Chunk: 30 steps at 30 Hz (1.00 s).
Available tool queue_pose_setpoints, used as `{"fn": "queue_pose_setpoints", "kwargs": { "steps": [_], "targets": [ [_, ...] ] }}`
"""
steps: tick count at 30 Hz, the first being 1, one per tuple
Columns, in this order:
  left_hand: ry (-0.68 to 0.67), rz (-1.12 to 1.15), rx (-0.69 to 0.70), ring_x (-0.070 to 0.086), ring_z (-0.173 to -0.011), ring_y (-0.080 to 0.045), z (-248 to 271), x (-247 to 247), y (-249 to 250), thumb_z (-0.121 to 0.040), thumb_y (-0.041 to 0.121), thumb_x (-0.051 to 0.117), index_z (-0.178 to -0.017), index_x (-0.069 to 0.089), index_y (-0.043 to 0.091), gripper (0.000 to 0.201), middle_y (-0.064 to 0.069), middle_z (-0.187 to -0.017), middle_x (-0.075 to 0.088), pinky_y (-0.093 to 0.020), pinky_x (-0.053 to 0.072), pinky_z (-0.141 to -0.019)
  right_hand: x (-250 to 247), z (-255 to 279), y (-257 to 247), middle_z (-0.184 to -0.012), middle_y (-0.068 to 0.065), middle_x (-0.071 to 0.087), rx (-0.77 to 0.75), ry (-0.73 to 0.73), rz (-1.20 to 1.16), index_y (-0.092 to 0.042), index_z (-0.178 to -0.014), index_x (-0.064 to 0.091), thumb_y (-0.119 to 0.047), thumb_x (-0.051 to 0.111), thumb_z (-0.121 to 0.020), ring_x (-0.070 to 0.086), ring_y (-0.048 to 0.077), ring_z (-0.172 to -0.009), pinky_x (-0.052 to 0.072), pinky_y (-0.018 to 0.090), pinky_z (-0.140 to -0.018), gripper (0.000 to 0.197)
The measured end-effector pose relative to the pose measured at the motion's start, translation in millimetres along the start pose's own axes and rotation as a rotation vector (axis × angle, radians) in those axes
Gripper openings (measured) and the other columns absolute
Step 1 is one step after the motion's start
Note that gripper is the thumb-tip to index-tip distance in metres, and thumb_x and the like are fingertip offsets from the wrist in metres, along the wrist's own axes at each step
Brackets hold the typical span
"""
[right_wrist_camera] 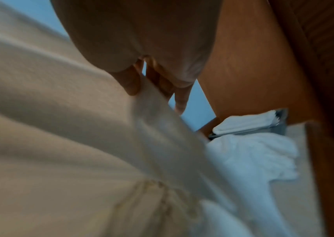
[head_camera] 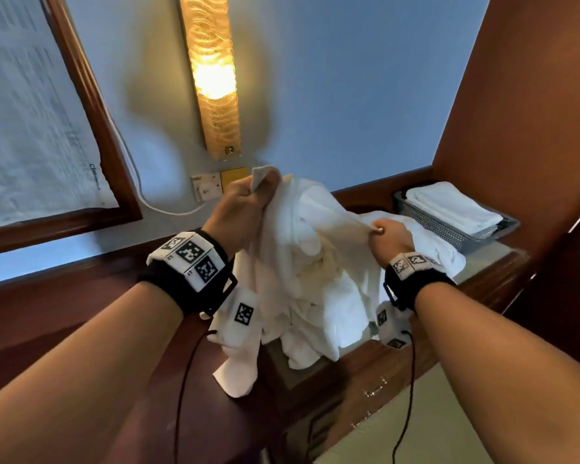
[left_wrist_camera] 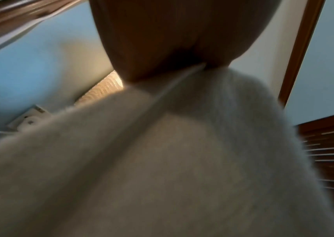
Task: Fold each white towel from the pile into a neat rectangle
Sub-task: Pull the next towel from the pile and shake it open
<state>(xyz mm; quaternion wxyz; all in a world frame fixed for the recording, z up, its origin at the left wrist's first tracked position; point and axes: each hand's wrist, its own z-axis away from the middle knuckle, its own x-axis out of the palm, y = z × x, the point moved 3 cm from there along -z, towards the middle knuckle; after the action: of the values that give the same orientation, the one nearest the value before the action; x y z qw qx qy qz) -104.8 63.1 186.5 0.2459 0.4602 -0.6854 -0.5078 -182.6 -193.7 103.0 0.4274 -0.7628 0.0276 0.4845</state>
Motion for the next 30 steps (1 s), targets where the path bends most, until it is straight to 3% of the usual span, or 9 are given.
{"fn": "queue_pose_setpoints", "kwargs": {
  "steps": [4, 9, 12, 16, 19, 23, 25, 27, 30],
  "targets": [
    [0.021, -0.06, -0.026, 0.052, -0.072, -0.015, -1, 12, -6, -0.084, 0.061, 0.057, -0.077, 0.062, 0.016, 0.046, -0.003, -0.076, 0.058, -0.037, 0.044, -0.07, -22, -8, -54, -0.095, 0.003, 0.069, -0.274, 0.017, -0.44, -0.018, -0.086, 0.069, 0.009, 0.049, -0.082, 0.062, 0.019, -0.095, 0.047, 0.028, -0.084, 0.034],
    [0.013, 0.002, -0.066, 0.065, -0.067, -0.006, 10, 43, 2, -0.104, 0.037, 0.049, -0.083, 0.067, 0.018, 0.034, 0.009, -0.069, 0.07, -0.024, 0.053, -0.065, -43, 10, -116, -0.075, -0.005, 0.068, -0.616, -0.103, -0.358, -0.016, -0.085, 0.072, -0.001, 0.057, -0.087, 0.059, 0.004, -0.07, 0.043, 0.017, -0.068, 0.022],
    [0.031, 0.022, -0.082, 0.068, -0.07, -0.006, 16, 50, 4, -0.104, 0.038, 0.048, -0.086, 0.069, 0.017, 0.034, 0.009, -0.071, 0.072, -0.023, 0.055, -0.067, -50, 17, -109, -0.064, -0.003, 0.061, -0.615, -0.079, -0.236, -0.021, -0.074, 0.065, -0.018, 0.062, -0.088, 0.054, 0.013, -0.063, 0.04, 0.024, -0.065, 0.014],
    [0.163, -0.008, -0.095, 0.069, -0.081, -0.015, 18, 28, 13, -0.095, 0.057, 0.056, -0.084, 0.071, 0.021, 0.04, 0.004, -0.082, 0.073, -0.043, 0.057, -0.083, -58, 53, -96, -0.069, 0.0, 0.06, -0.694, -0.112, -0.027, -0.021, -0.08, 0.061, -0.046, 0.067, -0.085, 0.055, 0.023, -0.071, 0.043, 0.033, -0.065, 0.026],
    [0.184, -0.01, -0.056, 0.07, -0.084, -0.017, 24, 15, 30, -0.095, 0.056, 0.057, -0.089, 0.073, 0.021, 0.039, -0.001, -0.087, 0.074, -0.048, 0.056, -0.089, -51, 71, -93, -0.078, 0.011, 0.067, -0.794, -0.058, 0.093, -0.014, -0.091, 0.062, -0.039, 0.064, -0.091, 0.062, 0.033, -0.08, 0.041, 0.034, -0.065, 0.025],
    [0.182, -0.041, -0.03, 0.07, -0.081, -0.017, 49, -3, 53, -0.097, 0.052, 0.056, -0.087, 0.074, 0.02, 0.038, -0.004, -0.087, 0.075, -0.049, 0.056, -0.088, -26, 70, -77, -0.097, 0.015, 0.067, -0.676, -0.116, 0.188, -0.007, -0.094, 0.067, -0.024, 0.058, -0.095, 0.061, 0.036, -0.096, 0.043, 0.038, -0.077, 0.019],
    [0.263, -0.025, -0.054, 0.071, -0.074, -0.008, 67, -24, 66, -0.099, 0.05, 0.054, -0.079, 0.073, 0.022, 0.04, -0.001, -0.081, 0.075, -0.036, 0.06, -0.082, -10, 71, -58, -0.102, 0.016, 0.068, -0.529, -0.182, 0.214, -0.005, -0.102, 0.07, -0.021, 0.058, -0.095, 0.061, 0.036, -0.099, 0.044, 0.034, -0.076, 0.021],
    [0.38, -0.107, -0.038, 0.065, -0.063, 0.005, 89, -58, 76, -0.101, 0.049, 0.051, -0.074, 0.066, 0.025, 0.039, 0.006, -0.074, 0.067, -0.013, 0.053, -0.066, 1, 78, -43, -0.092, 0.016, 0.069, -0.405, -0.238, 0.223, -0.007, -0.087, 0.07, -0.017, 0.056, -0.096, 0.063, 0.036, -0.092, 0.038, 0.031, -0.066, 0.02],
    [0.398, -0.082, -0.012, 0.068, -0.072, -0.005, 127, -108, 85, -0.103, 0.043, 0.052, -0.069, 0.066, 0.025, 0.04, 0.009, -0.071, 0.07, -0.019, 0.056, -0.073, 10, 103, -60, -0.075, 0.006, 0.062, -0.366, -0.277, 0.07, -0.018, -0.065, 0.061, -0.011, 0.056, -0.094, 0.062, 0.033, -0.084, 0.043, 0.034, -0.065, 0.03]
  ]
}}
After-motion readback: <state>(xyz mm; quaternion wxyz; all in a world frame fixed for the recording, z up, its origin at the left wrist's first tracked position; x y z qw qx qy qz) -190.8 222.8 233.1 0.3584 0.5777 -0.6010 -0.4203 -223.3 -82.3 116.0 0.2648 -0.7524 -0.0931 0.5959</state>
